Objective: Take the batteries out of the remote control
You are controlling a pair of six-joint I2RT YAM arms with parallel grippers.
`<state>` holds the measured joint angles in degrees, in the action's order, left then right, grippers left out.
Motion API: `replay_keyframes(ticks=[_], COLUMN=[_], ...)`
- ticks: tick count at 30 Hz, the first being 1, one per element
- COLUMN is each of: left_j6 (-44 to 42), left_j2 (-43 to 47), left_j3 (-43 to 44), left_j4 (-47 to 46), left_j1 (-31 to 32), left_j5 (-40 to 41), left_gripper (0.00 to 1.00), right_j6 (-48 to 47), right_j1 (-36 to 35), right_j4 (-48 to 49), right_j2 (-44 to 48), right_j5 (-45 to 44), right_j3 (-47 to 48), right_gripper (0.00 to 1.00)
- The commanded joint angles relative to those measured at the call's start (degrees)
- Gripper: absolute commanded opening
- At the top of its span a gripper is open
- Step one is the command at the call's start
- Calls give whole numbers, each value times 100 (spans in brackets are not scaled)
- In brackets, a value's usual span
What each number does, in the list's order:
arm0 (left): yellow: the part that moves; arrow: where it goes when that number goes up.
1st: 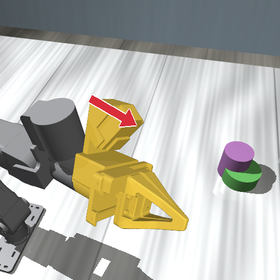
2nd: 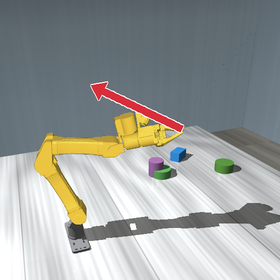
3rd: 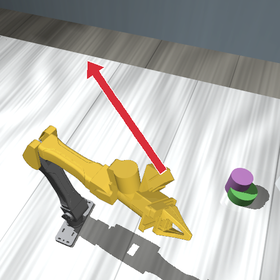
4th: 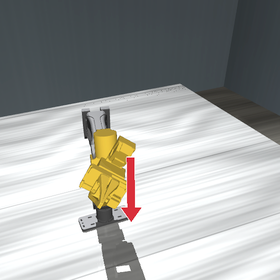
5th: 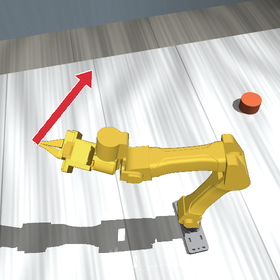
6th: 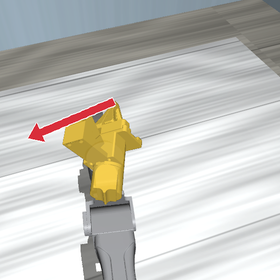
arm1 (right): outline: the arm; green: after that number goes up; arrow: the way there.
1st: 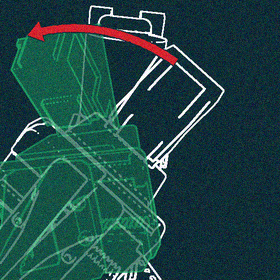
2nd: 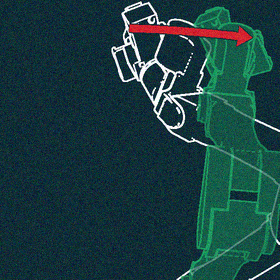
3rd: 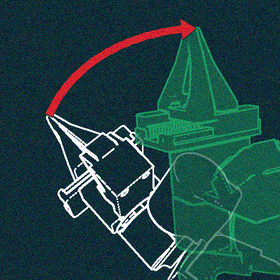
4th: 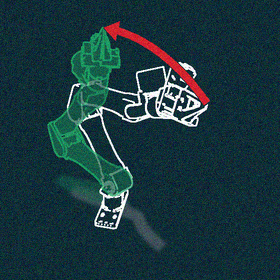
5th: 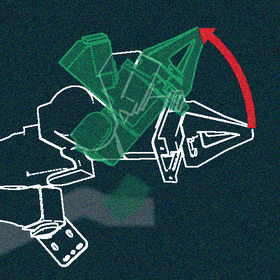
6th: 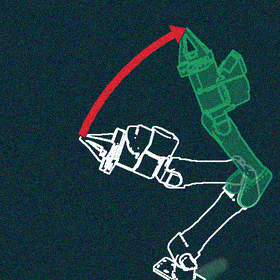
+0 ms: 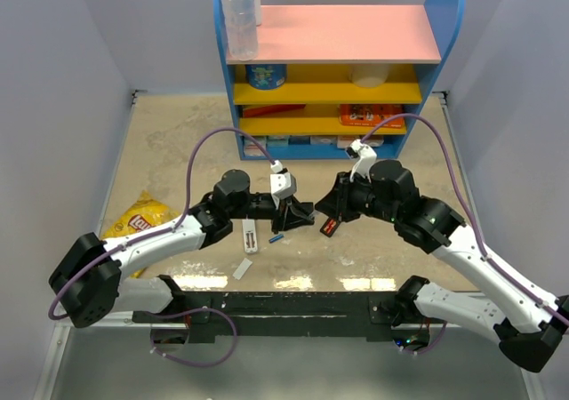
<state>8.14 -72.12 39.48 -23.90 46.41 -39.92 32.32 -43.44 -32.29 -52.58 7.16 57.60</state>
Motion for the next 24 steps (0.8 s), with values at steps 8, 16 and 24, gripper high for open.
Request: replay_keyframes(ticks=[8,16,24], left_j6=[697,1452,1910], left_j2=[-284,-1392,-1858], left_j3=[516,1492,1361], left_j4=[586,1345,976], left_j1=[-10,-53,-115], left_j5=[1827,2120,2234], left_gripper=[68,61,61], right_j6=[-6,135,-85], right_j1=[20,29,29], right_j4=[21,793,1269], right_j2=[652,424,37], right_j5=[-2209,-3194,-3063], right_j3=[-899,-1594,-1954], right_gripper=[0,0,0])
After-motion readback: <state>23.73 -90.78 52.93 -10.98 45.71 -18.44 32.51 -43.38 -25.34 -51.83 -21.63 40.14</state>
